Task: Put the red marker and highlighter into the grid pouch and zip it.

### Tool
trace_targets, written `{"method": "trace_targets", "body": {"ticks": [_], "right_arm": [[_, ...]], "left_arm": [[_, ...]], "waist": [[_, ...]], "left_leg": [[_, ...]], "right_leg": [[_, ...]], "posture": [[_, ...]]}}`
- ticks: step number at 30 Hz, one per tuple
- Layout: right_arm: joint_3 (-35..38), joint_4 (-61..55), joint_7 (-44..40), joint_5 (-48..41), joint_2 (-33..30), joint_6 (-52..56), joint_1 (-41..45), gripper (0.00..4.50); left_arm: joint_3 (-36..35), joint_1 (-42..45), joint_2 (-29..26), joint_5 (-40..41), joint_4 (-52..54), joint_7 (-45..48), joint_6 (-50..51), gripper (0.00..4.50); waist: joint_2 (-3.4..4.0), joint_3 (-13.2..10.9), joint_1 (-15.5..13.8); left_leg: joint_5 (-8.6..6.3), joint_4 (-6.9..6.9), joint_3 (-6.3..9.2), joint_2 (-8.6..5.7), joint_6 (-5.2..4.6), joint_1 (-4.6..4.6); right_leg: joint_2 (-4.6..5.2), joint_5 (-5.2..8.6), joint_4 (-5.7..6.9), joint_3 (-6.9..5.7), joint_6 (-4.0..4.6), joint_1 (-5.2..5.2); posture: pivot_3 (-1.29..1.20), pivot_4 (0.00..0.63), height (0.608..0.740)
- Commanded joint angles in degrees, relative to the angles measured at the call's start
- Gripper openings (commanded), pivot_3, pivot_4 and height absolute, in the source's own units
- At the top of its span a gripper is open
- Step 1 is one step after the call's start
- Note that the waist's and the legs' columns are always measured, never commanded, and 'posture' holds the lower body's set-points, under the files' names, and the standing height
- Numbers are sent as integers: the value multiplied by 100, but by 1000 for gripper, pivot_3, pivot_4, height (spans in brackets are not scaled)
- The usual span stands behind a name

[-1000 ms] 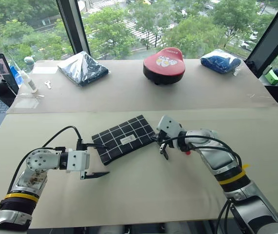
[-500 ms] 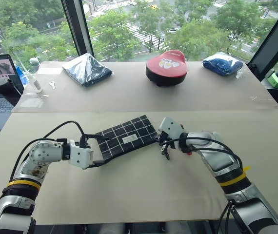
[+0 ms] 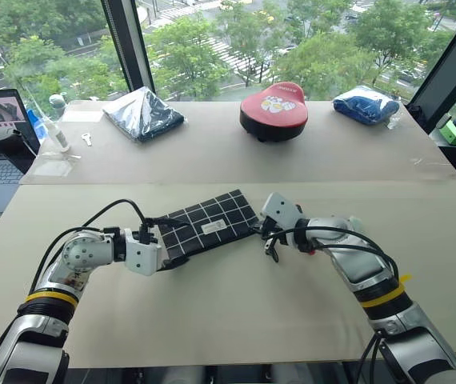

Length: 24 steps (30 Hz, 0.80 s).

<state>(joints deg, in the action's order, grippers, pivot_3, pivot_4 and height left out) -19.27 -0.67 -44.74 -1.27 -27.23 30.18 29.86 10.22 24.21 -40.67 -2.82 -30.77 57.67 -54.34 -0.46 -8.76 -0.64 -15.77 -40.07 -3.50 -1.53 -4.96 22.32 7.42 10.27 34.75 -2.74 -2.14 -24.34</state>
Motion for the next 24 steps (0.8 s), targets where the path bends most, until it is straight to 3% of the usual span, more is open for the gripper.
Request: {"method": "trace_targets", "body": {"ticks": [1,6,10,18,21,24], "right_arm": [[17,44,-23,24,-50,157,-169,0],[38,60,-23,31,-55,142,-173,0],[42,50,-19,31,-50,145,-185,0],[214,36,102,-50,71,232,-185,0],[863,-164,187,-715,418,879,-62,779],[1503,-446,257,-1254,530,1433,81,1841]], "left_arm": [[66,85,-10,98,25,-62,-70,3385],[153,85,-3,210,225,-23,51,1754],[207,58,-4,277,458,-5,202,178],[136,-60,142,579,735,-33,864,45],[52,-189,238,783,917,-85,1392,0],[-37,-300,353,792,1007,-250,1570,0]], "waist": [[0,0,1],[0,0,0],[0,0,-1],[0,0,-7],[-1,-1,4],[-1,-3,7]], "left_leg": [[0,0,0,0,0,1],[-1,0,0,0,-1,2],[-1,0,0,1,-2,3],[-2,0,1,1,-4,3],[-2,1,1,2,-4,6],[1,1,1,5,0,24]], "right_leg": [[0,0,0,0,0,-1],[1,0,-3,-1,0,-1],[1,0,-6,-2,0,-1],[2,0,-18,-4,0,3],[2,0,-18,-3,0,1],[1,-2,-13,-3,2,-18]], "posture": [[0,150,740],[0,150,740],[0,150,740],[0,150,740],[0,150,740],[0,150,740]]}}
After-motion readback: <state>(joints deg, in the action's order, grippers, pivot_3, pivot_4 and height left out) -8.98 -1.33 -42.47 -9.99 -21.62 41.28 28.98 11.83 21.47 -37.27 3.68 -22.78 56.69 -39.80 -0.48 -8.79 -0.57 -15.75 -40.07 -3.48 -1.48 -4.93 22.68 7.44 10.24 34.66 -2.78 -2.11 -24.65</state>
